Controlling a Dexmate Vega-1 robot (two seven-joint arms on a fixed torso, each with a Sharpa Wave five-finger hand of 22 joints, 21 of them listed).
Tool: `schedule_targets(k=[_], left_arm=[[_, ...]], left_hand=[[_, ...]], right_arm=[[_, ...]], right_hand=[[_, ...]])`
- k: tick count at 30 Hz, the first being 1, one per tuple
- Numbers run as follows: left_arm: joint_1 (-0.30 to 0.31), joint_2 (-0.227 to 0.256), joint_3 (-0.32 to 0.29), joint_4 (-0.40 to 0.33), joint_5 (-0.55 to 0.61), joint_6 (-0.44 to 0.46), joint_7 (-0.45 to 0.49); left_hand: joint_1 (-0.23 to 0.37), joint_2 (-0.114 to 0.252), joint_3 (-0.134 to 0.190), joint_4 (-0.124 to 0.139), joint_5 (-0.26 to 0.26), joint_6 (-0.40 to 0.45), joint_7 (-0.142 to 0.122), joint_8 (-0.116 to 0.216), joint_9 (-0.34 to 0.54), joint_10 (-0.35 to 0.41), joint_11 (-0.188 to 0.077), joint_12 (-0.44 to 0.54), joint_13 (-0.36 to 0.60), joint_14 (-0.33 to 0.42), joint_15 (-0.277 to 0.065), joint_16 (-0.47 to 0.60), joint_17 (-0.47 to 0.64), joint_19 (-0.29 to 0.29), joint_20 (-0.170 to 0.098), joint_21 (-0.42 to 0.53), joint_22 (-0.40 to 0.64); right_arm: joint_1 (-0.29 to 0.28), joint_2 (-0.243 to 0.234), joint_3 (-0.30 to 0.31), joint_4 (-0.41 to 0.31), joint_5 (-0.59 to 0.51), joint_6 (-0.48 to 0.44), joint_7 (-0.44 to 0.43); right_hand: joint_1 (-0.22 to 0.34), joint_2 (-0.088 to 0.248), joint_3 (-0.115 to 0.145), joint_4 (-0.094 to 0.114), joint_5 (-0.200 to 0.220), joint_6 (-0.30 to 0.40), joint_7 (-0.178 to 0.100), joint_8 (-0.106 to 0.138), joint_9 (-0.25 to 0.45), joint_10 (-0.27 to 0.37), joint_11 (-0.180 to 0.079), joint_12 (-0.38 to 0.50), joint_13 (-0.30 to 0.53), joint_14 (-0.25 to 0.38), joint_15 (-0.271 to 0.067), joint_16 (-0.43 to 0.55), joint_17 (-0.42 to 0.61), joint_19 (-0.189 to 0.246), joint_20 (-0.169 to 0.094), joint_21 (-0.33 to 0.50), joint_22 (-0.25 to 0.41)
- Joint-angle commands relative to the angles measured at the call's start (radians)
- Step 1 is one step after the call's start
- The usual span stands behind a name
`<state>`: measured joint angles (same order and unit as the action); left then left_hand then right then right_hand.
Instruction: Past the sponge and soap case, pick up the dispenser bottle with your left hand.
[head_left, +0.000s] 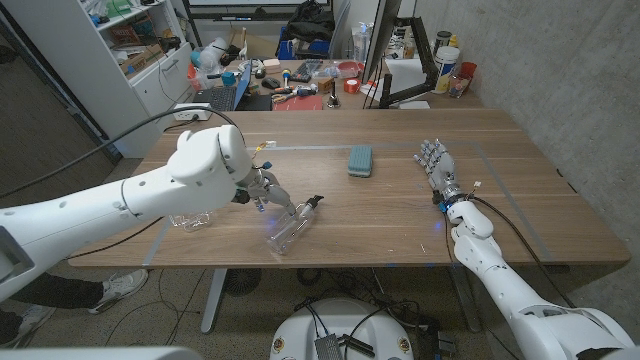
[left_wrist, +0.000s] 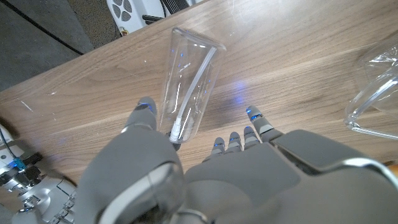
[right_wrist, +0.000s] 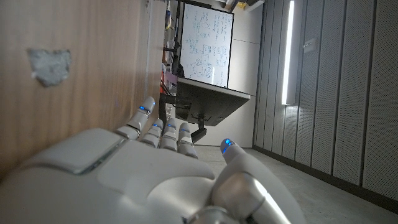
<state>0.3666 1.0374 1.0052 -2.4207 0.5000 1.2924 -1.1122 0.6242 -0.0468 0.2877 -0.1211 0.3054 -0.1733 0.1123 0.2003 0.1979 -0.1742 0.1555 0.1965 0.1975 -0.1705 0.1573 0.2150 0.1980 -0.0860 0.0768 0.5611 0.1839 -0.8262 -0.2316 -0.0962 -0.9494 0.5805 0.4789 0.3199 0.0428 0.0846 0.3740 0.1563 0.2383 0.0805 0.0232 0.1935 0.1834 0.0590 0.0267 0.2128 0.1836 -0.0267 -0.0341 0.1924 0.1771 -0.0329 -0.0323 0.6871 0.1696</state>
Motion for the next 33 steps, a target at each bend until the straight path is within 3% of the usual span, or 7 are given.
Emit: schedule_targets(k=[1,6,12,15,20,30,33], left_arm=[[-0.054,-0.024,0.098,0.033,0.093,0.017,-0.028],[-0.058,-0.045,0.113,0.06,0.114,0.003,-0.027],[-0.042,-0.071,0.122,0.091,0.144,0.001,-0.011],[-0.025,-0.078,0.107,0.101,0.144,-0.013,0.004],[0.011,-0.089,0.063,0.111,0.132,-0.03,0.031],[0.051,-0.105,0.009,0.148,0.116,-0.047,0.057],[0.061,-0.113,-0.006,0.156,0.117,-0.034,0.068]], left_hand=[[-0.008,0.008,-0.002,0.007,-0.004,-0.157,0.099,0.002,0.002,-0.095,0.002,0.006,0.005,-0.084,0.003,0.005,0.003,0.009,-0.001,-0.006,0.003],[-0.01,0.018,-0.001,0.013,-0.005,-0.155,0.098,0.002,0.002,-0.094,0.002,0.007,0.005,-0.08,0.003,0.008,0.004,0.013,-0.002,-0.005,0.004],[-0.022,0.062,0.001,0.036,-0.016,-0.127,0.097,0.008,0.003,-0.062,-0.004,0.02,0.005,-0.056,0.0,0.019,0.007,0.036,0.003,0.001,0.006],[-0.037,0.074,-0.005,0.05,-0.026,-0.108,0.097,0.012,0.004,-0.039,-0.006,0.028,0.005,-0.038,-0.006,0.027,0.008,0.052,0.004,0.005,0.007],[-0.038,0.072,-0.012,0.05,-0.034,-0.094,0.096,0.012,0.004,-0.014,-0.011,0.036,0.005,-0.009,-0.011,0.035,0.007,0.089,0.006,0.016,0.007],[0.01,0.065,-0.018,0.022,-0.051,0.024,0.092,0.035,0.002,0.121,-0.015,0.068,0.002,0.126,-0.036,0.066,-0.002,0.245,0.009,0.057,0.002],[0.044,0.067,-0.02,0.008,-0.055,0.142,0.093,0.054,0.0,0.273,-0.035,0.107,-0.001,0.266,-0.063,0.094,-0.007,0.369,-0.002,0.089,0.0]], right_arm=[[0.024,0.032,0.009,0.078,0.013,0.041,0.027],[0.024,0.035,0.013,0.085,0.013,0.05,0.025],[0.026,0.037,0.016,0.093,0.01,0.059,0.02],[0.027,0.037,0.015,0.095,0.006,0.059,0.015],[0.035,0.039,0.011,0.106,-0.003,0.06,0.008],[0.051,0.047,0.004,0.127,-0.022,0.07,-0.016],[0.059,0.048,0.001,0.133,-0.027,0.072,-0.02]], right_hand=[[0.0,0.063,0.002,0.001,0.006,0.008,0.002,0.001,0.005,0.008,0.002,0.001,0.002,0.01,-0.014,-0.003,0.001,0.008,-0.115,-0.002,0.004],[0.0,0.062,0.002,0.001,0.006,0.009,0.003,0.001,0.005,0.009,0.002,0.001,0.002,0.011,-0.015,-0.003,0.001,0.01,-0.113,-0.003,0.004],[0.001,0.062,0.002,0.0,0.006,0.012,0.003,0.002,0.005,0.013,0.004,0.002,0.002,0.014,-0.015,-0.003,0.001,0.013,-0.113,-0.005,0.004],[0.002,0.061,0.002,-0.001,0.007,0.014,0.002,0.002,0.005,0.015,0.005,0.003,0.002,0.017,-0.016,-0.002,0.0,0.015,-0.112,-0.006,0.004],[0.003,0.06,0.003,-0.002,0.007,0.016,0.002,0.003,0.005,0.017,0.004,0.003,0.002,0.018,-0.016,-0.003,0.0,0.018,-0.112,-0.007,0.004],[0.002,0.059,0.002,-0.001,0.007,0.017,0.002,0.003,0.005,0.02,0.004,0.004,0.002,0.022,-0.015,-0.002,0.0,0.023,-0.111,-0.01,0.004],[0.002,0.059,0.003,-0.001,0.007,0.018,0.002,0.003,0.005,0.022,0.004,0.004,0.002,0.025,-0.015,-0.002,0.0,0.025,-0.111,-0.01,0.004]])
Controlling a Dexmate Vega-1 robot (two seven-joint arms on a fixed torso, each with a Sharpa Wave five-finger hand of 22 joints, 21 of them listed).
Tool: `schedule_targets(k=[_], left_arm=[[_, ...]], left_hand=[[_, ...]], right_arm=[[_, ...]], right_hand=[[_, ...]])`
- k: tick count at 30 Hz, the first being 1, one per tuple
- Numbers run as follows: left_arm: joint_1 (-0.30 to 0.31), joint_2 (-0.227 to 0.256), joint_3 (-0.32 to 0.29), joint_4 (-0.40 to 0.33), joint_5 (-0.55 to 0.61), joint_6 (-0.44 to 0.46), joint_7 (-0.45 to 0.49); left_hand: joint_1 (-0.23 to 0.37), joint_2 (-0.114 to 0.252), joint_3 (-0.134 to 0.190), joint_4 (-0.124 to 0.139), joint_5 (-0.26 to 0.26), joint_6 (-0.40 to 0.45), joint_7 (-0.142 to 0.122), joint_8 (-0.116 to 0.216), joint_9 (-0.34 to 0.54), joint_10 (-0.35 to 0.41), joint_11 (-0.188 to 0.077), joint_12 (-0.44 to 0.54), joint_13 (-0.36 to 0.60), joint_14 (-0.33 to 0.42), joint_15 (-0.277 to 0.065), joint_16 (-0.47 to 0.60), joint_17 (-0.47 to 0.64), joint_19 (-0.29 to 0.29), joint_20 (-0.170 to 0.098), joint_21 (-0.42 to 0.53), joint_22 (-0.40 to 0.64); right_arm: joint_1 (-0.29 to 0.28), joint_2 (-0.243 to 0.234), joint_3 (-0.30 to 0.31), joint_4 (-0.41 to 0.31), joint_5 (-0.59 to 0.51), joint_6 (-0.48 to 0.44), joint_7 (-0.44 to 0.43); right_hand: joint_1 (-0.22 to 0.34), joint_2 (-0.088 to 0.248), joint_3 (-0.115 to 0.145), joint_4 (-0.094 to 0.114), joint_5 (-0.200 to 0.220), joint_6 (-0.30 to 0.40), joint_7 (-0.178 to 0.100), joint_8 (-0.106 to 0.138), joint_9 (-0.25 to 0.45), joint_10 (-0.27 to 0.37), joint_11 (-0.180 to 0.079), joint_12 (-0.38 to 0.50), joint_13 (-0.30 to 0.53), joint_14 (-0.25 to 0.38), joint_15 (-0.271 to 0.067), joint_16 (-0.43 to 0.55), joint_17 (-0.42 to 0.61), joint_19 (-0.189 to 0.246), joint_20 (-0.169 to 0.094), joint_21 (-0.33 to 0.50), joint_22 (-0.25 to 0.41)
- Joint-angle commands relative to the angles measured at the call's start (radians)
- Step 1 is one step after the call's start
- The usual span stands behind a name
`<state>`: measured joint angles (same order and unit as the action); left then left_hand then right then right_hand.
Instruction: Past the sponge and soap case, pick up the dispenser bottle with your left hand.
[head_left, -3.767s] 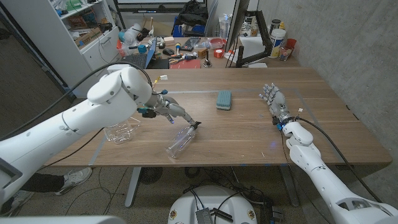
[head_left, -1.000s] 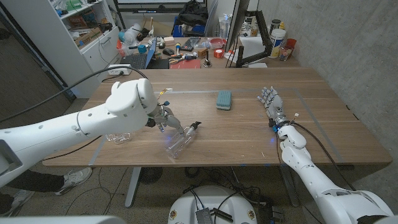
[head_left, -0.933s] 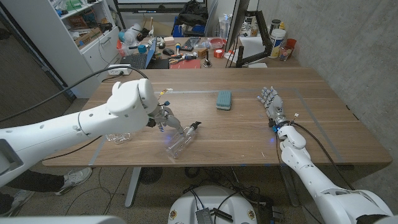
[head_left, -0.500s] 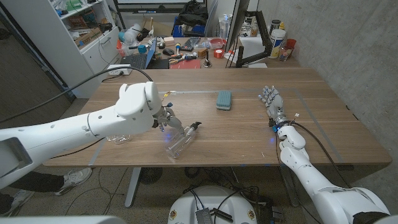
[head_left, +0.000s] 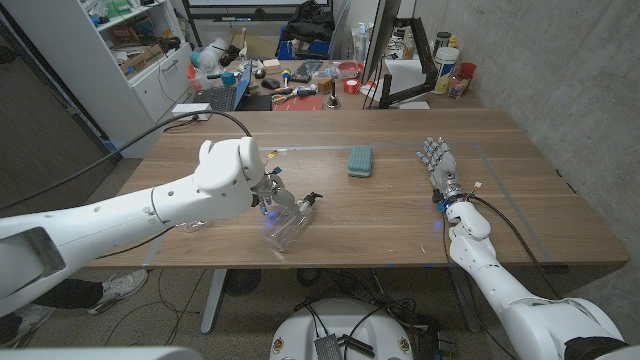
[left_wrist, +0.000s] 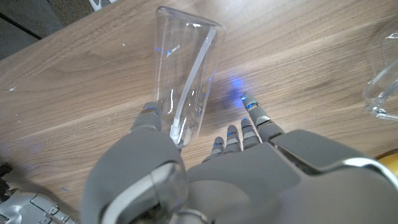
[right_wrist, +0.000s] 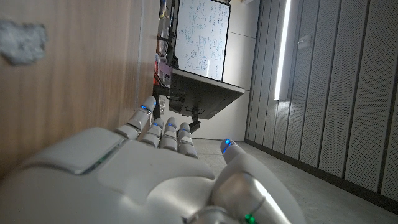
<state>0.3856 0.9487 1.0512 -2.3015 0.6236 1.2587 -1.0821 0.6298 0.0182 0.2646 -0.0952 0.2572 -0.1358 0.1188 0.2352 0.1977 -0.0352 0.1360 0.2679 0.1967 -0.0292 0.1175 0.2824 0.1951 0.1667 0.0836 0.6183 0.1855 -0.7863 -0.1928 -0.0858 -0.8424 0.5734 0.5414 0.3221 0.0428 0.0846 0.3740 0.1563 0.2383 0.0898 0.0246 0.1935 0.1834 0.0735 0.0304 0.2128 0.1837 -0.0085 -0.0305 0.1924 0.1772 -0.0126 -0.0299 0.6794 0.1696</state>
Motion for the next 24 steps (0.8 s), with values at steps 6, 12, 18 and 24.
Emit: schedule_targets(k=[6,12,18,24], left_arm=[[0.058,-0.038,-0.072,0.049,-0.001,0.024,0.059],[0.067,-0.046,-0.08,0.058,0.005,0.055,0.071],[0.096,-0.052,-0.106,0.061,0.002,0.077,0.101],[0.121,-0.054,-0.133,0.059,-0.003,0.084,0.13]], left_hand=[[0.108,0.02,0.018,-0.037,-0.003,0.177,0.083,0.013,-0.002,0.305,-0.047,0.066,-0.003,0.306,-0.074,0.051,-0.006,0.277,-0.022,0.079,-0.001],[0.166,0.029,0.031,-0.045,-0.008,0.255,0.086,0.013,0.0,0.456,-0.085,0.091,-0.003,0.489,-0.132,0.068,-0.006,0.429,-0.058,0.136,0.002],[0.232,0.039,0.056,-0.044,-0.03,0.398,0.081,0.035,0.002,0.646,-0.133,0.101,-0.01,0.708,-0.194,0.077,-0.013,0.573,-0.121,0.182,-0.013],[0.273,0.071,0.095,-0.037,-0.061,0.562,0.088,0.058,0.004,0.733,-0.152,0.093,-0.009,0.873,-0.277,0.07,-0.018,0.655,-0.174,0.19,-0.015]], right_arm=[[0.037,0.009,-0.016,0.042,-0.029,0.007,-0.023],[0.045,0.008,-0.023,0.046,-0.039,0.002,-0.028],[0.045,0.007,-0.027,0.038,-0.045,-0.005,-0.034],[0.04,0.005,-0.031,0.021,-0.05,-0.014,-0.046]], right_hand=[[0.002,0.058,0.003,-0.001,0.008,0.009,0.001,0.003,0.005,0.009,0.002,0.005,0.002,0.008,-0.018,-0.002,0.0,0.007,-0.114,-0.004,0.004],[0.002,0.058,0.003,-0.001,0.008,0.01,0.001,0.003,0.005,0.01,-0.002,0.004,0.002,0.009,-0.019,-0.002,0.0,0.007,-0.114,-0.005,0.004],[0.002,0.058,0.003,-0.001,0.008,0.01,0.0,0.003,0.005,0.01,-0.001,0.004,0.002,0.009,-0.019,-0.002,0.0,0.008,-0.114,-0.007,0.004],[0.001,0.058,0.003,0.0,0.008,0.011,0.0,0.003,0.005,0.01,0.0,0.004,0.002,0.01,-0.018,-0.003,0.0,0.01,-0.113,-0.009,0.005]])
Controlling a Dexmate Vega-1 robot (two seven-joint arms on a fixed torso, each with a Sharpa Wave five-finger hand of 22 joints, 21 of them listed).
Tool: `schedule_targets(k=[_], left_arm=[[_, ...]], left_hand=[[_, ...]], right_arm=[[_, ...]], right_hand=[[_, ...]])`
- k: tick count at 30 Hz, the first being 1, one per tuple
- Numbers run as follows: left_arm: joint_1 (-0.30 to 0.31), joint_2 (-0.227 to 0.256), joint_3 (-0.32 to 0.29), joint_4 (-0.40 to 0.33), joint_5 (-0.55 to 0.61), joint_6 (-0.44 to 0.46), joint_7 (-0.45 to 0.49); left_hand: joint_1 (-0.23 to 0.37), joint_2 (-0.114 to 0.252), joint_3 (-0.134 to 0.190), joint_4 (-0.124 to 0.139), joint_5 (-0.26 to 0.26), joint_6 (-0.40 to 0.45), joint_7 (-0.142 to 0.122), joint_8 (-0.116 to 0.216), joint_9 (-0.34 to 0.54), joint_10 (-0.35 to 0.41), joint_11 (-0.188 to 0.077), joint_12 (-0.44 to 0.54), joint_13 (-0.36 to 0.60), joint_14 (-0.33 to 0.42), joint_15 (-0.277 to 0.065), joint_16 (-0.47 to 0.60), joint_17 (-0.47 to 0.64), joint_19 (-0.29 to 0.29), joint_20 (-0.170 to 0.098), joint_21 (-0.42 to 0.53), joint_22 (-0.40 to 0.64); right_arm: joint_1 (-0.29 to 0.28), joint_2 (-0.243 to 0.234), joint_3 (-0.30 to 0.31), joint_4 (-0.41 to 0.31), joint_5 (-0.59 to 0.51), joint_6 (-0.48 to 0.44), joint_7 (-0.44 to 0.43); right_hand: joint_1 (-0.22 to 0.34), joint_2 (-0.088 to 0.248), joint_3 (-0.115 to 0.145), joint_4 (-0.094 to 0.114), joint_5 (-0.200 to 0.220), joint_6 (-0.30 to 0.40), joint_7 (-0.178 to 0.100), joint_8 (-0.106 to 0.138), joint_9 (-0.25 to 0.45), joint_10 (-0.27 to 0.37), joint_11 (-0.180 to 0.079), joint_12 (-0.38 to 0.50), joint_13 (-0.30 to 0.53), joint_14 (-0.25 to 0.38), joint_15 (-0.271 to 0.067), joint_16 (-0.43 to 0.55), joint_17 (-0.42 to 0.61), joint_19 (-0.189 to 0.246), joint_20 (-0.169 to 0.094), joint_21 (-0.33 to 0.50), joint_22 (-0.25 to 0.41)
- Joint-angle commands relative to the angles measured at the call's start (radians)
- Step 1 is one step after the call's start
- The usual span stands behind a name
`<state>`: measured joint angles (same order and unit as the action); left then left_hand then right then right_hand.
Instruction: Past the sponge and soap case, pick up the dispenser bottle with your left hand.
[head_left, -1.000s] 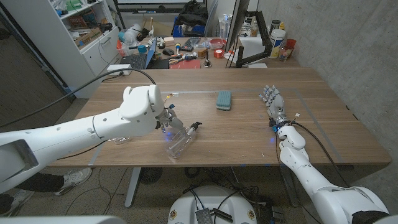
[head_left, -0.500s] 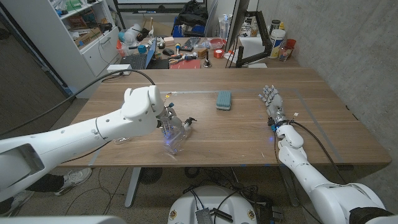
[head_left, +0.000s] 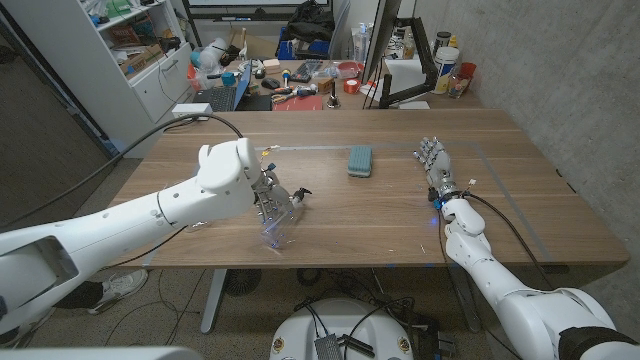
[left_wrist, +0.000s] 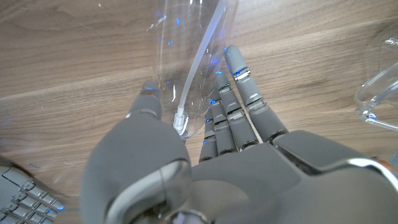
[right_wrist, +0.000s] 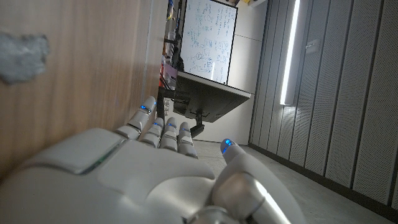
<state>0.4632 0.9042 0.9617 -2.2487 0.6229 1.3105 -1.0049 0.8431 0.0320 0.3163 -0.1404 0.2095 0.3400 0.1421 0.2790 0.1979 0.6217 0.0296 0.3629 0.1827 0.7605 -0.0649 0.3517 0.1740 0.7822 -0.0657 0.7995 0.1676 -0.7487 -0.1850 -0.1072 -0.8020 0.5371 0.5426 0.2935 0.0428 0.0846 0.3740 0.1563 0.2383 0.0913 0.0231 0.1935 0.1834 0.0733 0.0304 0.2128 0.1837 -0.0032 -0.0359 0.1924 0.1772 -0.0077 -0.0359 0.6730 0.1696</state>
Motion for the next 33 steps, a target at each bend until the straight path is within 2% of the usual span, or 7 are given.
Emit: schedule_targets(k=[1,3,9,33], left_arm=[[0.047,-0.01,-0.049,0.005,-0.004,0.033,0.058],[0.057,-0.011,-0.059,0.003,-0.008,0.033,0.067],[0.084,-0.018,-0.09,-0.004,-0.014,0.035,0.096],[0.114,-0.02,-0.139,-0.071,-0.007,0.078,0.14]], left_hand=[[0.066,0.061,0.051,0.009,-0.017,0.11,0.063,0.016,0.004,0.096,-0.048,-0.002,0.005,0.1,-0.102,-0.003,0.003,0.05,-0.032,0.009,0.003],[0.083,0.073,0.07,0.006,-0.019,0.141,0.063,0.017,0.005,0.119,-0.051,-0.005,0.005,0.126,-0.105,-0.01,0.002,0.061,-0.041,0.007,0.002],[0.101,0.086,0.094,0.005,-0.021,0.183,0.061,0.02,0.007,0.143,-0.063,-0.015,0.005,0.163,-0.123,-0.017,0.001,0.082,-0.062,0.009,0.003],[0.098,0.077,0.112,0.011,-0.028,0.212,0.06,0.015,0.008,0.16,-0.066,-0.038,0.005,0.178,-0.12,-0.04,0.001,0.098,-0.064,0.002,0.002]], right_arm=[[0.002,-0.003,-0.01,-0.021,-0.015,-0.016,-0.018],[0.002,-0.004,-0.012,-0.025,-0.016,-0.019,-0.02],[0.002,-0.007,-0.014,-0.031,-0.019,-0.024,-0.024],[-0.02,-0.021,-0.008,-0.072,-0.01,-0.035,-0.023]], right_hand=[[0.001,0.058,0.003,0.0,0.008,0.009,0.002,0.003,0.005,0.01,0.001,0.004,0.002,0.005,-0.013,-0.003,0.0,0.005,-0.107,-0.003,0.005],[0.001,0.058,0.002,0.0,0.008,0.009,0.002,0.002,0.005,0.01,0.0,0.003,0.002,0.005,-0.014,-0.003,0.0,0.006,-0.107,-0.004,0.005],[0.0,0.058,0.002,0.001,0.009,0.009,0.002,0.002,0.005,0.01,-0.001,0.003,0.002,0.005,-0.013,-0.003,0.0,0.006,-0.108,-0.006,0.005],[-0.001,0.059,0.003,0.002,0.009,0.008,0.003,0.001,0.005,0.01,0.0,0.002,0.002,0.003,-0.014,-0.005,0.001,0.007,-0.107,-0.013,0.005]])
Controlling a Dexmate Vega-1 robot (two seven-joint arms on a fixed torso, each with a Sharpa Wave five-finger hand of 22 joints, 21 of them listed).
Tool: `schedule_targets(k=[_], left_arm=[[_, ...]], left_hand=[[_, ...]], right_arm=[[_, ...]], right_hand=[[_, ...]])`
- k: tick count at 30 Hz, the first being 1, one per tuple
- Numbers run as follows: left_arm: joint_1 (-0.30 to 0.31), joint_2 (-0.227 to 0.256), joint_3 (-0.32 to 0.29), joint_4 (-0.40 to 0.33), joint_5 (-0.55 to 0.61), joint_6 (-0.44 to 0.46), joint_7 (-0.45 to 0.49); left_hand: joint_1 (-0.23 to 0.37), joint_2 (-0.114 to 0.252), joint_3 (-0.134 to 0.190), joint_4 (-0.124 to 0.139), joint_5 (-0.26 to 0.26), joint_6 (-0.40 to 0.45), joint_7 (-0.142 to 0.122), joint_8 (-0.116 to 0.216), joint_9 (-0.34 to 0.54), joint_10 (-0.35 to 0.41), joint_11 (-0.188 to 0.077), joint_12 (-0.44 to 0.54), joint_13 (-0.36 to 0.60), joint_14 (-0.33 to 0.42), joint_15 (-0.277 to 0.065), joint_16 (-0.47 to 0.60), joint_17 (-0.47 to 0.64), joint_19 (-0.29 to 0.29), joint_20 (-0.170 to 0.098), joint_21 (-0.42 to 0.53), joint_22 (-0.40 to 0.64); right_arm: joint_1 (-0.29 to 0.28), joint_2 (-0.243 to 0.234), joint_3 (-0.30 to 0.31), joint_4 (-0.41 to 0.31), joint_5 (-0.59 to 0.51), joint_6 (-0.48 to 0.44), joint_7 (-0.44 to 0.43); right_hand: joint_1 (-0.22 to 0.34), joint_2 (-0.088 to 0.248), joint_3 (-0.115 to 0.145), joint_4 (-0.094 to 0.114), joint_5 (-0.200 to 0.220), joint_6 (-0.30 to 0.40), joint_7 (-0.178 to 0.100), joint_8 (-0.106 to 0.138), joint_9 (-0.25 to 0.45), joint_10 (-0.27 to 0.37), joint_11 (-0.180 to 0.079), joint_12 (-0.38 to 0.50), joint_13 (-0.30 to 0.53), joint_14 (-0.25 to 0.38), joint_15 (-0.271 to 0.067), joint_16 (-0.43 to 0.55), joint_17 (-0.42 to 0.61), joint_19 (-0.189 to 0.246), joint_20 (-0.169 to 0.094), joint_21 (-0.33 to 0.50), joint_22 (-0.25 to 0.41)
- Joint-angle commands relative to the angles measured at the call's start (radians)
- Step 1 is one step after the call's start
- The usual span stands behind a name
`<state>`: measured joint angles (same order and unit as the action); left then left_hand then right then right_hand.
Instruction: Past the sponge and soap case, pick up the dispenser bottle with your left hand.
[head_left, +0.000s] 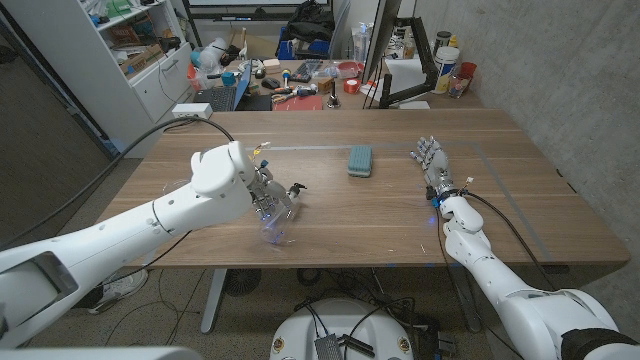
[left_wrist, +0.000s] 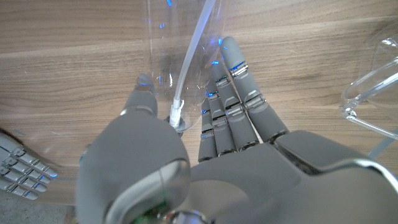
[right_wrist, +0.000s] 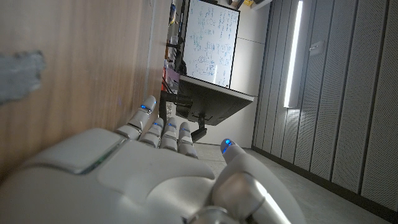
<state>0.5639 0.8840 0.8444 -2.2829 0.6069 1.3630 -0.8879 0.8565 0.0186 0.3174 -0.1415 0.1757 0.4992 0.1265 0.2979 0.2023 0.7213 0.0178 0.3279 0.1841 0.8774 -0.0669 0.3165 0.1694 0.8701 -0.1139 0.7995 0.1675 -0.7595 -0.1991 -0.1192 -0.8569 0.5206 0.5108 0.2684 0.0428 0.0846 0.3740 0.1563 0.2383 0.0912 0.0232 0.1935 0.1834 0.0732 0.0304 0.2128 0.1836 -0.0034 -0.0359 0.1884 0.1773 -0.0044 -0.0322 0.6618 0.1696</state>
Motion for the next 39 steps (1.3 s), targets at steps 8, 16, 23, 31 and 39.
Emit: schedule_targets(k=[8,16,23,31,39], left_arm=[[0.029,-0.007,-0.047,-0.052,0.012,0.032,0.045],[0.056,-0.017,-0.09,-0.063,0.008,0.028,0.067],[0.068,-0.021,-0.111,-0.07,0.01,0.023,0.079],[0.087,-0.029,-0.137,-0.081,0.013,0.019,0.092],[0.105,-0.038,-0.16,-0.097,0.02,0.02,0.105]], left_hand=[[0.084,0.088,0.115,0.013,0.006,0.057,0.075,-0.006,0.004,0.064,-0.056,-0.009,0.004,0.063,-0.118,-0.011,0.005,0.013,-0.016,0.0,0.001],[0.085,0.087,0.121,0.014,0.006,0.058,0.075,-0.01,0.004,0.065,-0.057,-0.016,0.004,0.064,-0.118,-0.018,0.006,0.015,-0.016,-0.003,0.001],[0.086,0.086,0.126,0.014,0.006,0.062,0.075,-0.012,0.004,0.071,-0.056,-0.02,0.004,0.07,-0.12,-0.021,0.006,0.017,-0.017,-0.005,0.001],[0.086,0.086,0.132,0.016,0.006,0.068,0.075,-0.014,0.005,0.075,-0.059,-0.026,0.004,0.071,-0.119,-0.028,0.007,0.02,-0.017,-0.008,0.001],[0.086,0.085,0.138,0.017,0.006,0.071,0.075,-0.016,0.005,0.078,-0.057,-0.032,0.005,0.074,-0.121,-0.033,0.007,0.023,-0.017,-0.01,0.001]], right_arm=[[-0.016,-0.009,0.005,-0.029,0.008,-0.004,0.001],[-0.02,-0.011,0.006,-0.041,0.007,-0.006,-0.003],[-0.022,-0.011,0.006,-0.045,0.008,-0.005,-0.005],[-0.029,-0.015,0.008,-0.062,0.01,-0.008,-0.007],[-0.034,-0.017,0.01,-0.071,0.013,-0.007,-0.005]], right_hand=[[-0.001,0.059,0.003,0.002,0.009,0.008,0.003,0.001,0.005,0.01,0.001,0.002,0.002,0.004,-0.014,-0.001,0.001,0.005,-0.11,-0.004,0.005],[-0.002,0.059,0.003,0.002,0.009,0.009,0.002,0.001,0.005,0.01,-0.001,0.002,0.002,0.003,-0.015,-0.002,0.001,0.005,-0.111,-0.007,0.005],[-0.002,0.059,0.003,0.003,0.009,0.009,0.002,0.001,0.005,0.01,-0.001,0.001,0.002,0.003,-0.015,-0.002,0.001,0.006,-0.111,-0.008,0.005],[-0.002,0.059,0.003,0.003,0.01,0.009,0.002,0.001,0.005,0.009,-0.002,0.001,0.002,0.004,-0.014,-0.002,0.001,0.007,-0.11,-0.011,0.005],[-0.002,0.059,0.003,0.003,0.01,0.009,0.002,0.0,0.005,0.01,0.0,0.001,0.002,0.003,-0.014,-0.002,0.0,0.008,-0.11,-0.013,0.005]])
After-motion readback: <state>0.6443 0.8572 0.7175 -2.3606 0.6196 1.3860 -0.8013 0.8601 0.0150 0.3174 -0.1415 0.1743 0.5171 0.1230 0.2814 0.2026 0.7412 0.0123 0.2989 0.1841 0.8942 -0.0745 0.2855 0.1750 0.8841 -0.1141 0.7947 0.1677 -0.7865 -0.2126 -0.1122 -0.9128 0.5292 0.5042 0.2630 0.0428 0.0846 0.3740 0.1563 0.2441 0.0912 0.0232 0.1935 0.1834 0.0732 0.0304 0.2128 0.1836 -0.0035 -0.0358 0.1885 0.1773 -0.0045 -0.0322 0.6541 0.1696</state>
